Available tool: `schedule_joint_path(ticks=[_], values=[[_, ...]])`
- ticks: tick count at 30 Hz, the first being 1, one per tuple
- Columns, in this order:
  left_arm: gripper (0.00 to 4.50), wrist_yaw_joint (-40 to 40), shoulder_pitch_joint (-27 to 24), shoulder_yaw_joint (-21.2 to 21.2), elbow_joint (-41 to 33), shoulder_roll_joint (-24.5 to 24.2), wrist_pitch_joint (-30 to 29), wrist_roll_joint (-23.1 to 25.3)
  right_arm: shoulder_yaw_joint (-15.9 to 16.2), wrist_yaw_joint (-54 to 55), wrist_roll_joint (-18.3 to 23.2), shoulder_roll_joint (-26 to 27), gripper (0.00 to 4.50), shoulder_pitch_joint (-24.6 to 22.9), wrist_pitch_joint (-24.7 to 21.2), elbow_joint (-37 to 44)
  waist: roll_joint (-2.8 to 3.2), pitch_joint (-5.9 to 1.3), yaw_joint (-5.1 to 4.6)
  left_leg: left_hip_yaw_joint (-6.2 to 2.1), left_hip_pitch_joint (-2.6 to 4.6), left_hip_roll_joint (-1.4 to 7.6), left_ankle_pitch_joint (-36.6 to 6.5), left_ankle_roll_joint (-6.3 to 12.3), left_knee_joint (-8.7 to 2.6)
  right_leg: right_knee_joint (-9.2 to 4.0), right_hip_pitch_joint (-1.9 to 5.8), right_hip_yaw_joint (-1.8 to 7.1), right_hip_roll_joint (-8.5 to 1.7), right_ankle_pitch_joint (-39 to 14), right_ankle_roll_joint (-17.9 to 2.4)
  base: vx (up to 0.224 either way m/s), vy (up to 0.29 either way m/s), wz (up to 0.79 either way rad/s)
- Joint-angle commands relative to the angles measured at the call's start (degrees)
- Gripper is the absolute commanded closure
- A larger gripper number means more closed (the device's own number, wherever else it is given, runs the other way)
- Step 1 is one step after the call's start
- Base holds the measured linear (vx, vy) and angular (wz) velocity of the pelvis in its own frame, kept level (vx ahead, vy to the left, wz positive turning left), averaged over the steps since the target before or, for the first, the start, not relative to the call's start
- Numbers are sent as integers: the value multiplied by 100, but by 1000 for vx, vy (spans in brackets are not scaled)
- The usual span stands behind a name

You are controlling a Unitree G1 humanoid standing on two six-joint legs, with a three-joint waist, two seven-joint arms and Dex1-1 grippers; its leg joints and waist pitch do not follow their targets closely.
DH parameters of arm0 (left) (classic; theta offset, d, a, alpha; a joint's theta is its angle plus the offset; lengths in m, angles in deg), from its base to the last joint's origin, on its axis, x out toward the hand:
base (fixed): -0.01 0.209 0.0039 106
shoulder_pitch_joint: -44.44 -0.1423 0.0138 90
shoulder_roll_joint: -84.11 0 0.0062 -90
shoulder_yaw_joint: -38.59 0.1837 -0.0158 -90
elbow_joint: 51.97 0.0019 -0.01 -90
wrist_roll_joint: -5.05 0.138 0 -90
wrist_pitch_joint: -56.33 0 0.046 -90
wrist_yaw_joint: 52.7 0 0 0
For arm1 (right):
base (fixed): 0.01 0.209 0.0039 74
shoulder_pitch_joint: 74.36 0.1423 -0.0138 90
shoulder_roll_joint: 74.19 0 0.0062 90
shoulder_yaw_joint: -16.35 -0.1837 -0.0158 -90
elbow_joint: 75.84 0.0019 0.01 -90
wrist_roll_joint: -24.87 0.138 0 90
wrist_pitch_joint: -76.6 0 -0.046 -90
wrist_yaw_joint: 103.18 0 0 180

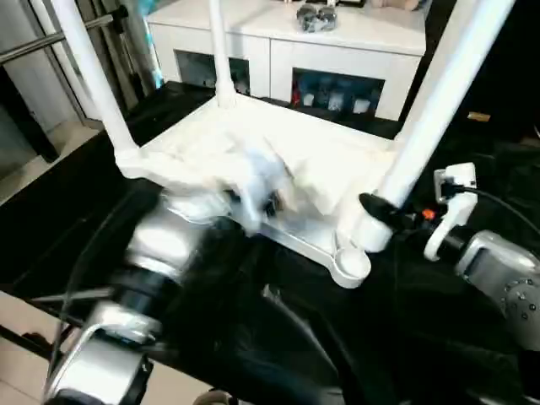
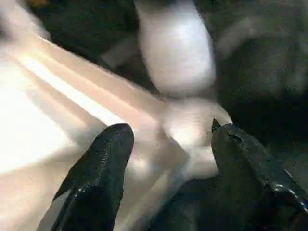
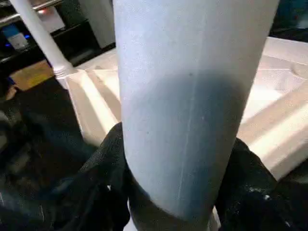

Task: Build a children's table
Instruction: Pick table leg, then insert table leg to table base

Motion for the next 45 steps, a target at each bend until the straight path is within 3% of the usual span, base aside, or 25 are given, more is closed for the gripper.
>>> schedule_joint_path(ticks=[1, 2, 3, 4, 5, 6, 7, 8, 9, 10, 12, 13, 14, 15, 24, 26, 27, 31, 32, 36, 38, 39, 41, 42, 45], values=[[146, -325, 296, 167, 524, -32, 530, 396, 38, -17, -81, -87, 261, -39, 122, 128, -35, -429, -16, -77, 80, 145, -664, -107, -416, -470, 337, 243, -418, -703, -878, 0, 0, 0], [146, -458, 514, 368, 1043, -60, 912, 739, 65, -54, -117, -136, 261, -84, 103, 196, -55, -418, -29, -63, 83, 124, -713, -62, -411, -519, 322, 242, -396, -765, -845, 0, 0, 0], [146, -443, 714, 474, 1463, -46, 1188, 969, 59, -89, -116, -180, 261, -138, 79, 270, -46, -428, -30, -67, 99, 139, -757, -93, -409, -485, 339, 246, -410, -772, -846, 0, 0, 0], [146, -439, 736, 485, 1509, -43, 1217, 993, 58, -93, -115, -185, 261, -144, 76, 278, -53, -427, -29, -67, 95, 135, -772, -73, -411, -492, 349, 245, -416, -811, -842, 0, 0, 0], [146, -287, 930, 555, 1905, 9, 1447, 1133, 68, -78, -149, -223, 261, -196, 78, 331, 166, -432, -28, -108, 91, 152, -756, -108, -405, -449, 340, 236, -443, -738, -948, 0, 0, 0], [146, -182, 1029, 613, 2099, 33, 1555, 1214, 74, -67, -170, -244, 261, -231, 82, 365, 77, -412, -63, -76, 114, 154, -878, -91, -414, -531, 314, 228, -408, -803, -940, 0, 0, 0], [146, -114, 1107, 661, 2258, 52, 1652, 1271, 74, -62, -191, -254, 261, -255, 82, 390, 30, -435, -87, -97, 108, 152, -888, -88, -411, -473, 379, 230, -412, -630, -1050, 0, 0, 0], [146, 27, 1223, 701, 2502, 113, 1751, 1347, 45, -52, -184, -266, 261, -313, 57, 457, 64, -441, -85, -89, 81, 131, -768, -4, -388, -457, 384, 236, -419, -521, -1124, 0, 0, 0], [146, 59, 1248, 707, 2556, 128, 1770, 1363, 37, -49, -181, -268, 261, -327, 50, 473, 58, -440, -90, -77, 82, 125, -742, 40, -379, -472, 380, 237, -415, -526, -1130, 0, 0, 0], [146, 103, 1306, 716, 2695, 162, 1849, 1408, 24, -49, -177, -271, 261, -354, 38, 506, 111, -446, -98, -75, 78, 124, -725, 93, -369, -489, 381, 236, -425, -573, -1175, 0, 0, 0], [146, 182, 1464, 700, 3076, 274, 1990, 1520, -6, -39, -150, -307, 261, -436, 5, 598, 132, -456, -93, -82, 71, 129, -653, 141, -362, -464, 386, 230, -422, -563, -1241, 0, 0, 0], [146, 183, 1472, 697, 3096, 279, 2001, 1526, -7, -38, -149, -309, 261, -439, 5, 601, 111, -451, -100, -71, 66, 111, -652, 179, -350, -493, 393, 229, -409, -647, -1194, 0, 0, 0], [146, 170, 1553, 672, 3303, 344, 2056, 1573, -26, -43, -134, -338, 261, -483, -4, 638, 159, -447, -105, -71, 75, 114, -679, 199, -353, -525, 377, 226, -405, -751, -1161, 0, 0, 0], [174, 74, 1623, 628, 3482, 400, 2086, 1593, -44, -46, -134, -364, 261, -523, -15, 675, 166, -453, -105, -85, 76, 122, -696, 185, -355, -506, 395, 226, -416, -771, -1168, 0, 0, 0], [234, -930, 1955, 569, 4214, 481, 1809, 1677, 28, -114, -224, -466, 261, -583, -9, 725, 173, -453, -112, -87, 75, 127, -705, 255, -364, -526, 374, 217, -426, -958, -1210, 0, 0, 0], [264, -1033, 2000, 617, 4303, 462, 1720, 1776, 90, -136, -272, -481, 261, -535, 23, 686, 168, -457, -112, -88, 72, 133, -657, 290, -361, -510, 376, 219, -430, -799, -1266, 0, 0, 0], [271, -1059, 2022, 631, 4352, 463, 1715, 1823, 114, -145, -292, -492, 261, -519, 47, 659, 136, -453, -114, -85, 69, 133, -650, 307, -366, -514, 379, 217, -428, -783, -1271, 0, 0, 0], [288, -1049, 2088, 672, 4477, 474, 1600, 1994, 202, -193, -355, -524, 261, -488, 108, 607, 153, -444, -112, -83, 78, 134, -682, 333, -363, -523, 378, 216, -438, -861, -1291, 0, 0, 0], [303, -1086, 2120, 705, 4507, 482, 1487, 2061, 244, -211, -391, -535, 261, -475, 127, 597, 107, -444, -99, -85, 70, 138, -638, 334, -368, -506, 384, 220, -448, -890, -1287, 0, 0, 0], [322, -1245, 2168, 820, 4522, 479, 1207, 2211, 381, -283, -519, -576, 261, -425, 204, 550, 95, -421, -94, -79, 74, 143, -669, 345, -378, -543, 367, 222, -455, -1155, -1224, 0, 0, 0], [352, -1207, 2122, 842, 4502, 465, 1069, 2357, 472, -333, -601, -599, 261, -381, 259, 499, 50, -424, -101, -79, 63, 146, -637, 364, -380, -528, 371, 218, -454, -1109, -1222, 0, 0, 0], [353, -1188, 2107, 843, 4495, 460, 1045, 2382, 486, -336, -610, -598, 261, -371, 267, 490, 63, -424, -95, -81, 61, 140, -631, 369, -375, -529, 373, 219, -462, -1120, -1227, 0, 0, 0], [355, -1203, 2004, 680, 4435, 477, 885, 2240, 487, -328, -609, -568, 261, -348, 287, 454, 67, -415, -99, -75, 60, 133, -634, 383, -376, -548, 368, 218, -458, -1221, -1198, 0, 0, 0], [363, -1258, 1920, 516, 4370, 494, 742, 2084, 467, -310, -587, -521, 261, -335, 284, 441, 30, -417, -101, -77, 57, 139, -613, 396, -383, -539, 371, 218, -456, -1206, -1197, 0, 0, 0], [379, -1339, 1741, 277, 4181, 492, 446, 1835, 461, -299, -585, -454, 261, -323, 292, 416, 54, -414, -112, -74, 54, 133, -620, 432, -379, -535, 361, 213, -461, -1176, -1263, 0, 0, 0]])
